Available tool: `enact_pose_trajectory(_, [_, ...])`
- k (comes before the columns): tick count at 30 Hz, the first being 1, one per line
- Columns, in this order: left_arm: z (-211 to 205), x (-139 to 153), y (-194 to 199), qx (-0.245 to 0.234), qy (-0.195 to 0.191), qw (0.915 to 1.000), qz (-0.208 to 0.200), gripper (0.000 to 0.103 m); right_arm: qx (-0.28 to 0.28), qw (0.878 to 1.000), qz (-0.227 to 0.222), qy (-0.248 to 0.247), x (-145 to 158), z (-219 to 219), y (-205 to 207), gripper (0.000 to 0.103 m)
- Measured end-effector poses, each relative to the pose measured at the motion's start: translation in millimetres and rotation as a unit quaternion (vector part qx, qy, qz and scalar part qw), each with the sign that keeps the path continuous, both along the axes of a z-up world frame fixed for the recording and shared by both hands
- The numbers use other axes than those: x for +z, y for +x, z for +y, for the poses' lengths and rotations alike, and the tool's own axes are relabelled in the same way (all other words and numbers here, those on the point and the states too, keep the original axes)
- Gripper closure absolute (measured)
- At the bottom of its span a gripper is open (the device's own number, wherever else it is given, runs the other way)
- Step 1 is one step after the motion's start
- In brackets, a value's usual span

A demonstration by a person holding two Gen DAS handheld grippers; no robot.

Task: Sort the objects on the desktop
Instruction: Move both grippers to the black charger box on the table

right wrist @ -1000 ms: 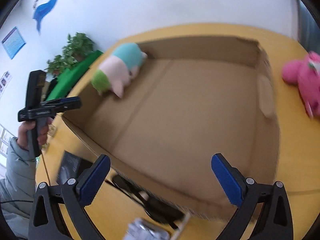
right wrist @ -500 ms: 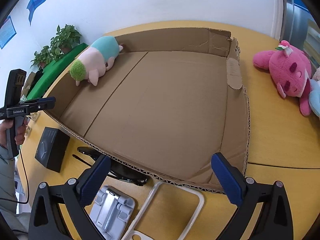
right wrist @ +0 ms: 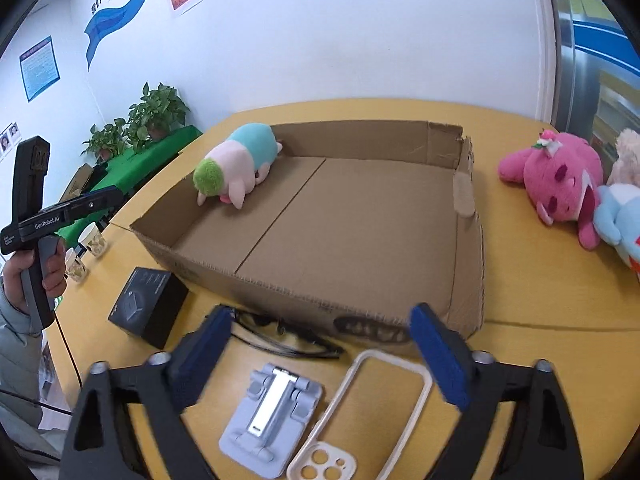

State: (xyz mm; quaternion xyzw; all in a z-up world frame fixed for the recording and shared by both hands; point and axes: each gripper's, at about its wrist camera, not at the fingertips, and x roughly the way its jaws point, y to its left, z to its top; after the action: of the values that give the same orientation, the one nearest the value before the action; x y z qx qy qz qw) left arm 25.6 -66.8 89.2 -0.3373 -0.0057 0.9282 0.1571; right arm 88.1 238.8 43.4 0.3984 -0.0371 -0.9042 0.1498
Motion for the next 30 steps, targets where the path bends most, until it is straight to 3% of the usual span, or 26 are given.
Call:
enact_pose_trajectory(1, [1.5, -2.2, 3.6, 0.001, 0.003, 1.0000, 0.002, 0.038, -0.004, 1.000, -0.006, 0.000, -5.7, -5.0, -3.6, 0.045])
enact_pose_trajectory(2, [2.4, -5.5, 7.9, -0.005, 0.010, 0.9999, -0.001, 0.067, -0.011, 1.000, -0.016, -0.003, -14.3, -6.4, 0.3, 0.058])
enact_pose_trajectory(4, [5.2, -12.6, 11.8, -0.022, 0.016, 0.9994, -0.020, 0.089, -0.011, 1.000, -0.025, -0.012, -24.1, -9.9, 5.7, 0.061])
enact_pose_trajectory(6, [6.0, -17.9, 19.8, -0.010, 0.014, 0.9997, -0.018, 0.088, -0.003, 0.999, -0.028, -0.017, -27.9, -18.3, 9.5, 0.057])
enact_pose_trajectory(7, [4.3, -19.5, 23.2, -0.006, 0.017, 0.9996, -0.019, 0.088, -0.001, 0.999, -0.028, -0.019, -28.7, -23.6, 8.6, 0.036])
enact_pose_trajectory(8, [0.8, -21.9, 25.1, -0.004, 0.027, 0.9993, -0.026, 0.083, 0.003, 0.999, -0.028, -0.021, -28.6, -29.2, 10.3, 0.006])
enact_pose_trajectory(9, [-1.7, -23.7, 26.3, -0.002, 0.032, 0.9990, -0.032, 0.078, 0.015, 0.999, -0.025, -0.021, -27.5, -39.4, 13.6, 0.000])
enact_pose_trajectory(11, [-9.9, -28.3, 29.3, 0.008, 0.044, 0.9981, -0.043, 0.042, 0.045, 0.998, -0.023, -0.028, -27.0, -55.9, 16.9, 0.000])
enact_pose_trajectory(13, [-18.0, -32.6, 32.5, 0.013, 0.052, 0.9973, -0.049, 0.033, 0.086, 0.995, -0.029, -0.035, -30.5, -80.5, 15.0, 0.000])
enact_pose_trajectory(21, [-44.4, -69.8, 32.1, 0.025, 0.062, 0.9922, -0.105, 0.033, 0.220, 0.973, -0.056, -0.048, -57.4, -191.4, -0.3, 0.001])
enact_pose_trajectory(25, [-56.5, -97.7, 26.5, 0.028, 0.076, 0.9867, -0.141, 0.033, 0.255, 0.965, -0.047, -0.027, -73.0, -231.5, -8.2, 0.001])
enact_pose_trajectory(30, [-55.5, -117.0, 24.7, 0.002, 0.102, 0.9805, -0.168, 0.034, 0.265, 0.961, -0.078, -0.017, -96.8, -254.2, -13.0, 0.001])
